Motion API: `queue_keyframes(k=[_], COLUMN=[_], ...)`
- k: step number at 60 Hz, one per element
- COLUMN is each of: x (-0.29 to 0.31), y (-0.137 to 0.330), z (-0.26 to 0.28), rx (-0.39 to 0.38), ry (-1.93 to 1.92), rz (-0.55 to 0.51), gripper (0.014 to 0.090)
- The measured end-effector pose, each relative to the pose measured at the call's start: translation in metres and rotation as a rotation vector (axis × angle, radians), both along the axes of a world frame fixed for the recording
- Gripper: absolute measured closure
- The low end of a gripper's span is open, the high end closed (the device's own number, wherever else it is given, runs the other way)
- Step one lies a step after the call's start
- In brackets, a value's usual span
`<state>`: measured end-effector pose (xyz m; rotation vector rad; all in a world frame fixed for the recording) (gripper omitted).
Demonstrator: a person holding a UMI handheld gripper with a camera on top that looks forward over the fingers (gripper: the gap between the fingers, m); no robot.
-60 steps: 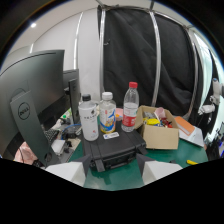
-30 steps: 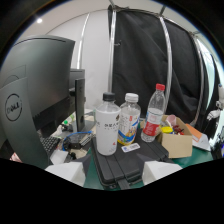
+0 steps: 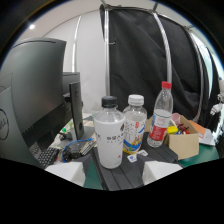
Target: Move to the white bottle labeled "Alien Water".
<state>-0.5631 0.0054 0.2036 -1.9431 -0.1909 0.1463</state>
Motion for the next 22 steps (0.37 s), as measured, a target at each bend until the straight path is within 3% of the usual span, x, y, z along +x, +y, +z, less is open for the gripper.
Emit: queue_keyframes(k=[22], x=[-0.0088], y=[-0.0011], z=[0.0056], rx=[0.003], ry=[0.016], rz=[0.038], gripper=[0.0185])
